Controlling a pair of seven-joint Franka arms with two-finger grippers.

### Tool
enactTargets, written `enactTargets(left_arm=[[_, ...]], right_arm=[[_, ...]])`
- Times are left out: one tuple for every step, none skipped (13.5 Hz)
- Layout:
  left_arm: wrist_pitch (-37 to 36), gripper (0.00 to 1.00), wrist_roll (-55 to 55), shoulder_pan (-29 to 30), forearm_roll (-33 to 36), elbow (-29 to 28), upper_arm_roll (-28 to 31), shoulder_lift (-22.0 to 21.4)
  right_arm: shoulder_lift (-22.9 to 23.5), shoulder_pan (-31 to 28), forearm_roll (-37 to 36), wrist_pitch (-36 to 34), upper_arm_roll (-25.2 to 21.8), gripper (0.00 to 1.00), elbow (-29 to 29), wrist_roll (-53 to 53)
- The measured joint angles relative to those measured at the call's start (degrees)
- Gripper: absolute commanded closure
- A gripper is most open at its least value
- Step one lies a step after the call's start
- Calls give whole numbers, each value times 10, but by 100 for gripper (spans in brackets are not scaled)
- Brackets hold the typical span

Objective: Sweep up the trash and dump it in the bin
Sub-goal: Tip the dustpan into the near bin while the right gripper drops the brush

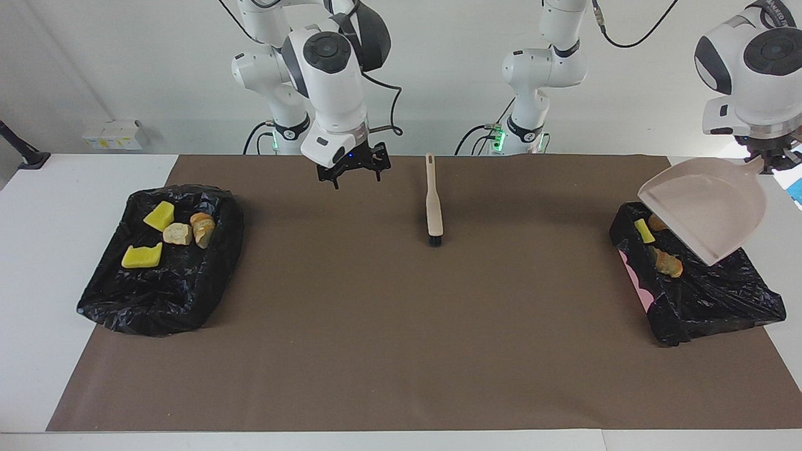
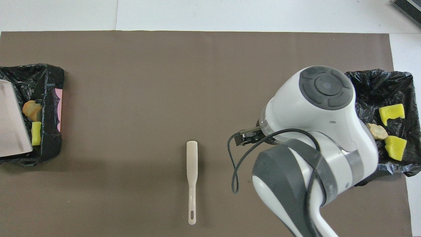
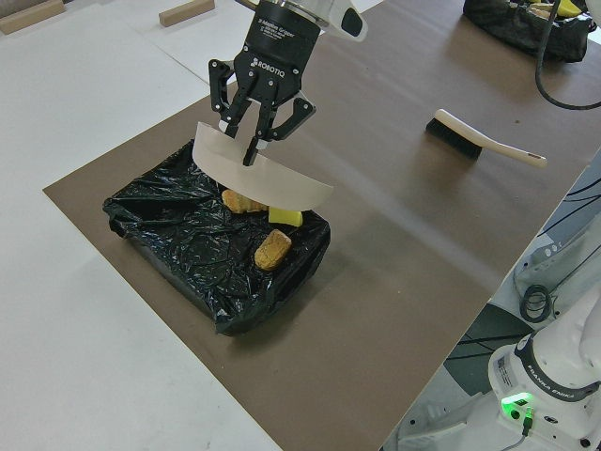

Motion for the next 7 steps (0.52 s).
enactTargets(left_arm=[[-1,100,-25,0,-39,-7,-4,-2],[-1,100,-53,0,-67,-17,-13,-4],[-1,100,-96,0,-86,-29,-30,-7],[-1,100,-153,-1,-105,-43,-56,-9],[-1,100,-214,-1,-128,-56,-82,-9],[2,100,-275,-3,-150,-67,-107,-8],[10,100,-333,-6,-170,-78,-128,-7]], right_arm=[[-4,-18,-4,0,0,0,5,-26],[-7,-36,-9,0,-1,0,9,-47],[-10,-54,-14,0,-1,0,15,-63],[-12,-73,-18,0,-1,0,20,-78],[-13,-91,-23,0,-1,0,25,-96],[-13,-108,-29,0,-2,0,29,-116],[-13,-124,-38,0,-2,0,33,-138]])
